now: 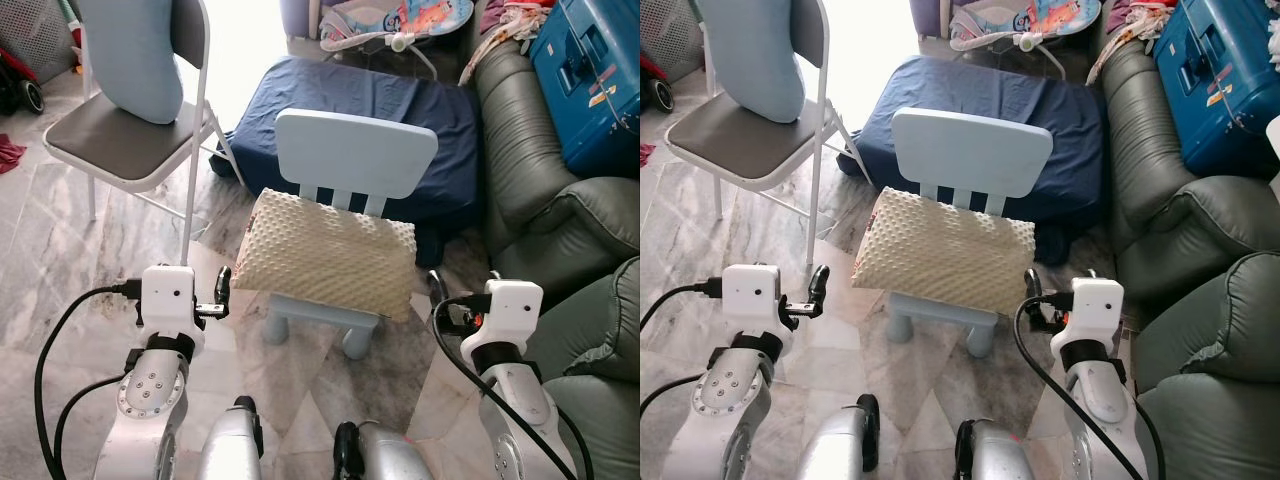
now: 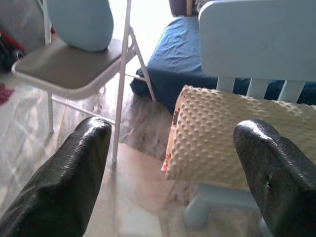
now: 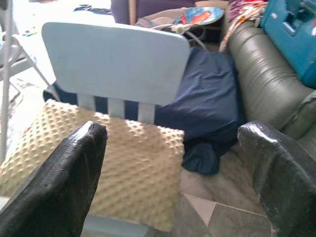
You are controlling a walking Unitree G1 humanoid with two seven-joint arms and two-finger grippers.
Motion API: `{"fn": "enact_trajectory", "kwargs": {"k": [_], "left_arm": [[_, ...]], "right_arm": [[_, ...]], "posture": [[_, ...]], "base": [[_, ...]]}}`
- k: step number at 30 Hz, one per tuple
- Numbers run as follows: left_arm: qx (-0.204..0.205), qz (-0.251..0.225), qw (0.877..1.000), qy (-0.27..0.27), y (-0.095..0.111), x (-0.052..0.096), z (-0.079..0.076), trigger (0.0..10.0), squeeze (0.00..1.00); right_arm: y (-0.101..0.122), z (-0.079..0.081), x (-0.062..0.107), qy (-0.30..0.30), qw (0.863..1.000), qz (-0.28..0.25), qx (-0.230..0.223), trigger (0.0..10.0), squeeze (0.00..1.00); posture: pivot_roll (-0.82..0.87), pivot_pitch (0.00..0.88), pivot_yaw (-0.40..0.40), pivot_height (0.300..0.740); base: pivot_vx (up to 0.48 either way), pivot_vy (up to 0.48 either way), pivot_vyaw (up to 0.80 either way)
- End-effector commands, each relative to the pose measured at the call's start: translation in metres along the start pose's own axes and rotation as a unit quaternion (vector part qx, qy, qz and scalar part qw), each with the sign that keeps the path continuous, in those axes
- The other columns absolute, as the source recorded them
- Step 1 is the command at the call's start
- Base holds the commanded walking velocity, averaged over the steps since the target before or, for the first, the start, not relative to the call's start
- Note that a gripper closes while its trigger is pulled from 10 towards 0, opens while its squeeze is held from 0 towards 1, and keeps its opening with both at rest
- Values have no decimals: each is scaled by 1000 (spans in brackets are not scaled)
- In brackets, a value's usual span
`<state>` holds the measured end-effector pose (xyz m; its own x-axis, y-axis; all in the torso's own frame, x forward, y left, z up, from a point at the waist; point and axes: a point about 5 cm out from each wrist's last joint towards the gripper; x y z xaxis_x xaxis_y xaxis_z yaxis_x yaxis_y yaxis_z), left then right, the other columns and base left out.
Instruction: Move the pillow to the sofa
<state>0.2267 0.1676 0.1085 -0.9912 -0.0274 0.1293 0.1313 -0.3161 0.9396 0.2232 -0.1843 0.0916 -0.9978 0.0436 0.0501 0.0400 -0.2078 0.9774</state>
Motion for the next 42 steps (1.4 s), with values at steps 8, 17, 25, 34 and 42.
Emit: {"fn": "enact_trajectory", "kwargs": {"k": [8,17,25,34,42], "left_arm": [[-24,-34,999,-30,15,-15,1,10000,0],[-11,-21,999,-22,8,-10,-1,10000,0],[0,2,1000,-17,-4,0,0,10000,0],[-1,12,1000,-15,-12,9,5,10000,0],[0,14,1000,-19,-13,10,3,10000,0]], "right_arm": [[-8,-1,7,-42,999,-8,-17,10000,0],[-6,-5,5,-29,1000,-3,-9,10000,0],[-4,-9,3,-25,1000,-1,-2,10000,0],[-11,-11,17,-11,1000,22,3,10000,0],[-12,-14,18,-11,1000,29,6,10000,0]], "posture": [[-6,185,12,740],[-11,192,-35,740],[-3,196,-46,740],[-4,202,-56,740],[-10,207,-60,740]], "base": [[0,0,0],[0,0,0],[0,0,0],[232,0,0],[342,0,0]]}}
Point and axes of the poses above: a point about 5 cm out from each wrist's last joint towards the gripper, its own x axis pointing back from the gripper into the wrist, its own y axis along the axis of the wrist's last joint, z = x × y, and after that the axes turned 12 degrees about -x, right-handed
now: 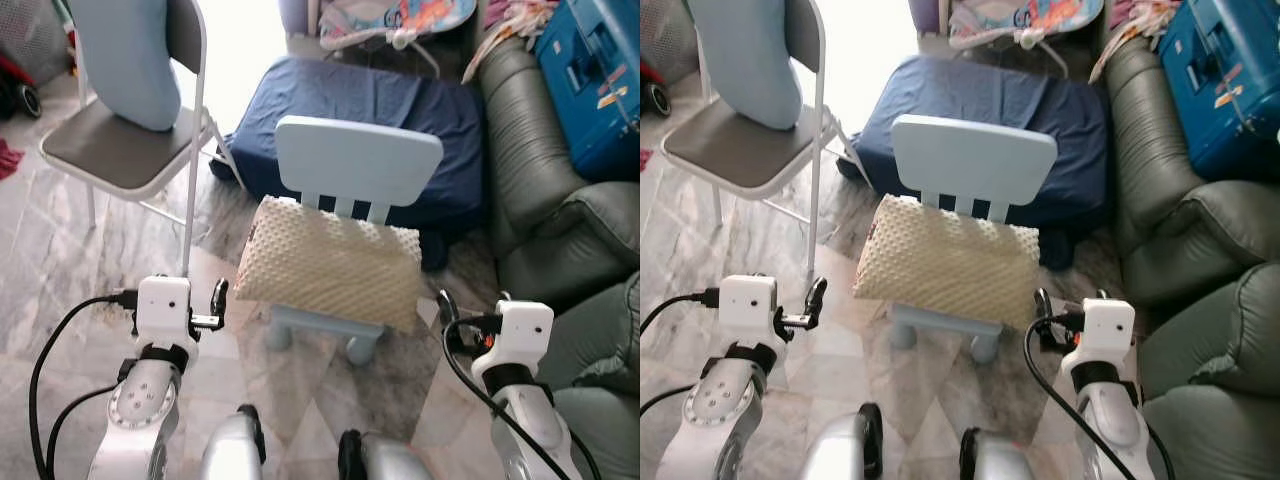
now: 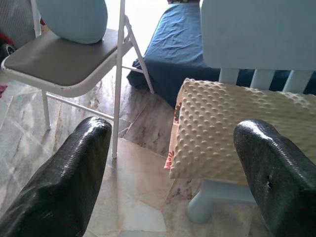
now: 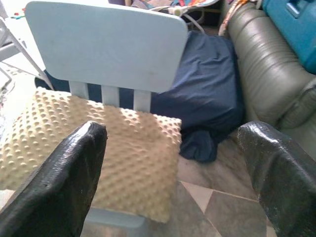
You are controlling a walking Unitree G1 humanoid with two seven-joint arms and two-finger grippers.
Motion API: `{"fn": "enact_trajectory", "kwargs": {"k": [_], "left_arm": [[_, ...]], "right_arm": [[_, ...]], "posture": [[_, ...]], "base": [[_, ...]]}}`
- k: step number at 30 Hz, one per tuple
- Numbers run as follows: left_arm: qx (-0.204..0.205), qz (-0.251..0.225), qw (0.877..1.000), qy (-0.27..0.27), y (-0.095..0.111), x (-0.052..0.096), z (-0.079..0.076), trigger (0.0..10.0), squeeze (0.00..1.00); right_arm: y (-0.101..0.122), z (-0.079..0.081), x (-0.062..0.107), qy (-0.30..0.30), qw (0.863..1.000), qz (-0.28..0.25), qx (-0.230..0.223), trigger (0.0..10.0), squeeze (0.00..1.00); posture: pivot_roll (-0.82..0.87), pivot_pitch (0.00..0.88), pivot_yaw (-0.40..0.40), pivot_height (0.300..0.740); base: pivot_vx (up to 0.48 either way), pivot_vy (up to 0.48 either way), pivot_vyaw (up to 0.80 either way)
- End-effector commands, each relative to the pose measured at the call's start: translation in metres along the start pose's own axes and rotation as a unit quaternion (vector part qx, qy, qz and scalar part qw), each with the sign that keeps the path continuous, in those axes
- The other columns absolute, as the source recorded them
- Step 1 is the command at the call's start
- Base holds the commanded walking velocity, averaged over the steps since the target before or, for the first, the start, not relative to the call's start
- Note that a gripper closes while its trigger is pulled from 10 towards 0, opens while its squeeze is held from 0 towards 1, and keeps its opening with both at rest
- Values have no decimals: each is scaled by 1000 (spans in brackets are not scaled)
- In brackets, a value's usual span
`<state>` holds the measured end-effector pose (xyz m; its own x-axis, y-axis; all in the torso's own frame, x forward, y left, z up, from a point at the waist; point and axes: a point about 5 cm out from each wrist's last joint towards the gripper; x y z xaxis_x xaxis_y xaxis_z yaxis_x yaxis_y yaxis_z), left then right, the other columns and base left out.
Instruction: Move the pillow to the sofa
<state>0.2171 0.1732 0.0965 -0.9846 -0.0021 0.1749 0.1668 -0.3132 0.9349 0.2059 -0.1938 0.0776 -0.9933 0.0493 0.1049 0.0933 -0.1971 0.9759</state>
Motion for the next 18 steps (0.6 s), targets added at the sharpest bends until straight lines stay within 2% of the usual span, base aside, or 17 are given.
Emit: {"fn": "enact_trajectory", "kwargs": {"k": [1,18], "left_arm": [[-1,-4,1000,0,2,2,1,10000,0],[1,-8,1000,-12,3,0,-2,10000,0]], "right_arm": [[1,-1,1,-2,1000,2,0,10000,0],[5,0,-1,2,1000,-1,7,10000,0]], "posture": [[-11,207,-61,740],[-15,212,-66,740]], "base": [[349,0,0],[323,0,0]]}}
Point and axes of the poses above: a point about 5 cm out from each wrist's last joint towards the gripper, its own x axis pointing back from the gripper into the wrist, its own y axis along the axis of the wrist's last joint, z = x × y, and after that the axes turned 12 degrees about -x, right-handed
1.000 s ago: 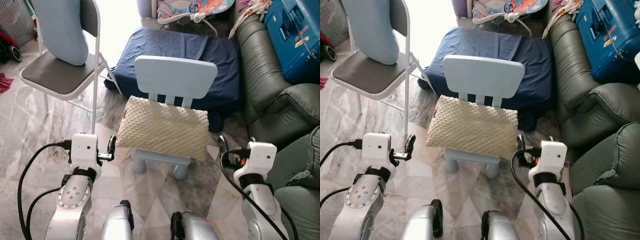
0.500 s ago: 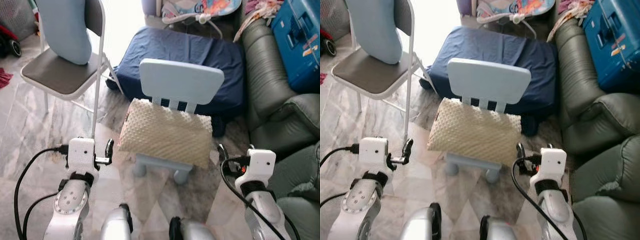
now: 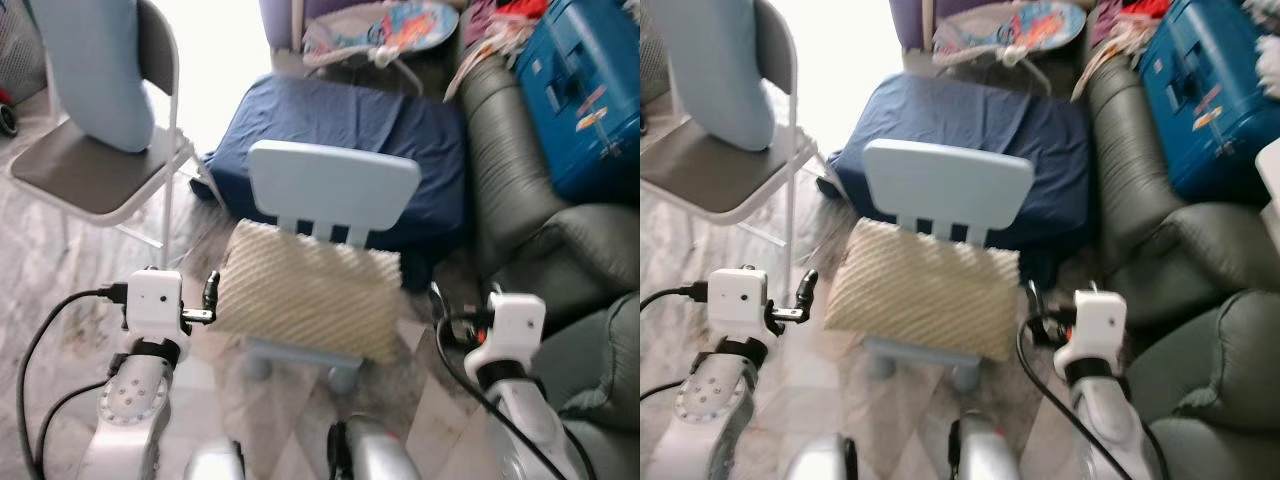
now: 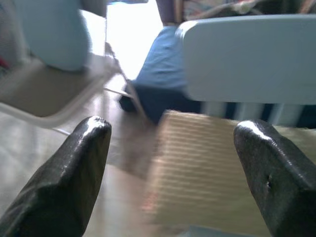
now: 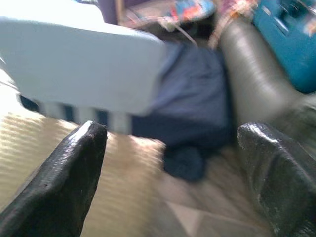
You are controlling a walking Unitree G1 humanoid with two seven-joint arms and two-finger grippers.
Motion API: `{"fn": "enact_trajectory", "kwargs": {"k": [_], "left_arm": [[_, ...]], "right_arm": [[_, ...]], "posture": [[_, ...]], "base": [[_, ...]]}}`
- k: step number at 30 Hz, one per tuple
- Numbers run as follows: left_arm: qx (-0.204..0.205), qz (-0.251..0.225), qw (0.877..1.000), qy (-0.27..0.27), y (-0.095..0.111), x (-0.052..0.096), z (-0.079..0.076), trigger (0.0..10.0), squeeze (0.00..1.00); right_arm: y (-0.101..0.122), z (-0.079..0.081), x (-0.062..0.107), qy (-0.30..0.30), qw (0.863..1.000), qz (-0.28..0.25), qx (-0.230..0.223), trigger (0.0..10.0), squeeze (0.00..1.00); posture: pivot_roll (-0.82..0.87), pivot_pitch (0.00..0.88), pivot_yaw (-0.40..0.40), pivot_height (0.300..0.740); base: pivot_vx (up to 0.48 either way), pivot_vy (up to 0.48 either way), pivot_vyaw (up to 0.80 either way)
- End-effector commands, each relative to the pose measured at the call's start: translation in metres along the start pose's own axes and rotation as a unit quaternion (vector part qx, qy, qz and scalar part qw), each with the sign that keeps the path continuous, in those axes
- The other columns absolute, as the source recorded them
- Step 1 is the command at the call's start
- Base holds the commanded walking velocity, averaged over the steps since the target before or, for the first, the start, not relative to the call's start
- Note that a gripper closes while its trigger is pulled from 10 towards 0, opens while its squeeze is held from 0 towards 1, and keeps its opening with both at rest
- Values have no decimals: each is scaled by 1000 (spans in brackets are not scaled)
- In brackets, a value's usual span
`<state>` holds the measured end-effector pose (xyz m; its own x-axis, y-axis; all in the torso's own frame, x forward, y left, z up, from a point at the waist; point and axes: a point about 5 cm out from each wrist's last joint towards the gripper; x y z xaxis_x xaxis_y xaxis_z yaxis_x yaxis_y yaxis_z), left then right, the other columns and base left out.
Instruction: Move the pillow to the sofa
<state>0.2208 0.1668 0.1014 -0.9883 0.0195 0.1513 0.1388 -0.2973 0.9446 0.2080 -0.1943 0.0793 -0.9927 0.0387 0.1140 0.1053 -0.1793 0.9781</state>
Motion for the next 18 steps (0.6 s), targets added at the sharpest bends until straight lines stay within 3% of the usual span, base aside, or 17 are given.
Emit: {"fn": "enact_trajectory", "kwargs": {"k": [1,3,16,18], "left_arm": [[-6,6,1000,-6,-4,3,2,10000,0],[-6,9,1000,-5,-4,3,2,10000,0],[-3,8,1000,-2,-1,3,0,10000,0],[-2,8,1000,-2,-1,3,0,10000,0]], "right_arm": [[3,0,1,-3,1000,-6,-2,10000,0],[3,0,1,-3,1000,-6,-2,10000,0],[2,-1,3,-7,1000,2,-6,10000,0],[1,-1,3,-10,1000,4,-9,10000,0]], "posture": [[-16,213,-66,740],[-16,214,-65,740],[-19,228,-76,740],[-18,229,-76,740]], "base": [[326,0,0],[300,0,0],[0,0,0],[0,311,0]]}}
Point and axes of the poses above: a point about 5 cm out from each wrist's last joint towards the gripper, its own x axis pointing back from the gripper into the wrist, its own y axis along the axis of the wrist's last joint, z = x × y, and after that the axes turned 12 degrees about -x, right-handed
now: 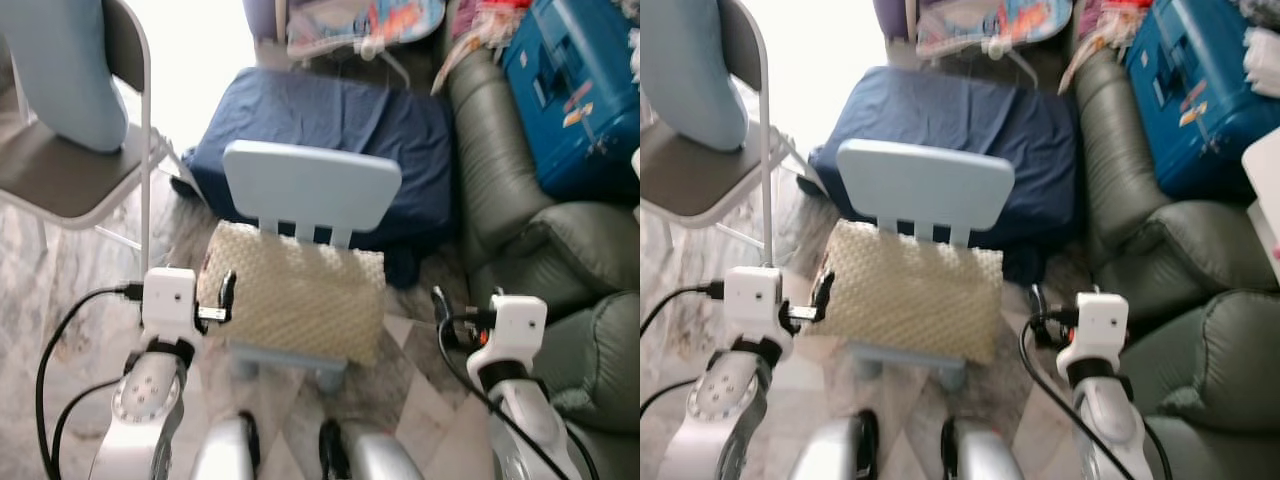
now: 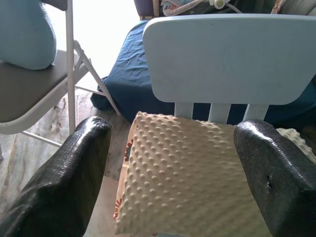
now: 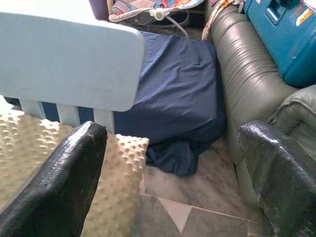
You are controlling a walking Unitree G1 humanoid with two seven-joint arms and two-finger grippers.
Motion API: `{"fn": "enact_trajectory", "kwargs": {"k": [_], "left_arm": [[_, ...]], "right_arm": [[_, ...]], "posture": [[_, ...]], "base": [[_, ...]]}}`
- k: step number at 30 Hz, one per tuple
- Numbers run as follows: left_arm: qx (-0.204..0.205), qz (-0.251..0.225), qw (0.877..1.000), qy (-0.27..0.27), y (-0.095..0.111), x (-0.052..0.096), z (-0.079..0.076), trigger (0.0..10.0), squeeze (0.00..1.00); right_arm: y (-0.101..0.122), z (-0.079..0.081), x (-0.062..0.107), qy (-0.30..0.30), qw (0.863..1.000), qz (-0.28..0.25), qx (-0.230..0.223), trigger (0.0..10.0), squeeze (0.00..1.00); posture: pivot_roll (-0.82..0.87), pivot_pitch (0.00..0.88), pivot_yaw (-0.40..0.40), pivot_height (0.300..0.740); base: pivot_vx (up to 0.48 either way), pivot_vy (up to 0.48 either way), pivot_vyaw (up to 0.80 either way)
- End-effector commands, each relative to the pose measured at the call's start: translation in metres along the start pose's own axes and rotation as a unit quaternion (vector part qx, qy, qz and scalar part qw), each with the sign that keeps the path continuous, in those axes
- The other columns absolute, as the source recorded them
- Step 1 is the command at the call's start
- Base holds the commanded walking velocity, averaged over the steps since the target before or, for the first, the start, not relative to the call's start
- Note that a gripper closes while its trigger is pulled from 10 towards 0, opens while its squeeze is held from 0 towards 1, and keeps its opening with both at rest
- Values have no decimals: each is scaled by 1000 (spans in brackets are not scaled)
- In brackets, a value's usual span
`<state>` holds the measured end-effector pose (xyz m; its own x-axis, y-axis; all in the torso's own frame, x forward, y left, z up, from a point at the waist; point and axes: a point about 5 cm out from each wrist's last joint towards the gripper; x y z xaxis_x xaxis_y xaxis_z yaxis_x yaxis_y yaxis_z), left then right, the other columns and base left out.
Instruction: Move the pillow to the sofa
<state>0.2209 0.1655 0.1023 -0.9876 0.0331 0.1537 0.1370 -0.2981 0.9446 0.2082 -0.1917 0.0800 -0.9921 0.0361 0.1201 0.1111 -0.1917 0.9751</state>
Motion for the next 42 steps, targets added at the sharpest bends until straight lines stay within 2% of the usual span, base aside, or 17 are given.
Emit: {"fn": "enact_trajectory", "kwargs": {"k": [1,6,13,18,25,42], "left_arm": [[-1,9,1000,4,-2,3,1,10000,0],[-2,10,1000,4,-2,3,1,10000,0],[-4,12,1000,3,-2,4,3,10000,0],[-1,13,1000,-1,-2,4,3,10000,0],[-5,16,1000,-6,-2,3,1,10000,0],[-9,-10,1000,-26,9,3,-8,10000,0]], "right_arm": [[1,-3,2,-11,1000,3,-3,10000,0],[1,-3,2,-10,1000,5,-1,10000,0],[1,-1,2,-11,1000,6,-3,10000,0],[0,-1,3,-13,1000,8,-5,10000,0],[0,0,4,-14,1000,8,-7,10000,0],[3,3,2,-6,1000,-2,-6,10000,0]], "posture": [[-18,231,-76,740],[-18,233,-76,740],[-18,239,-72,740],[-17,244,-70,740],[-15,247,-67,740],[-13,249,-68,740]], "base": [[0,307,0],[0,214,0],[0,0,-586],[0,272,0],[0,340,-653],[0,0,0]]}}
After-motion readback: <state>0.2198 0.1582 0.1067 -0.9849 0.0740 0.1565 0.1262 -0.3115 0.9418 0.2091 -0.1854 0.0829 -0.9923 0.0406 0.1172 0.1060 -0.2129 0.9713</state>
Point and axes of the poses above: a point about 5 cm out from each wrist's last joint towards the gripper, its own x axis pointing back from the gripper into the wrist, its own y axis along the axis of the wrist's last joint, z = x × y, and after that the axes turned 12 degrees about -x, right-handed
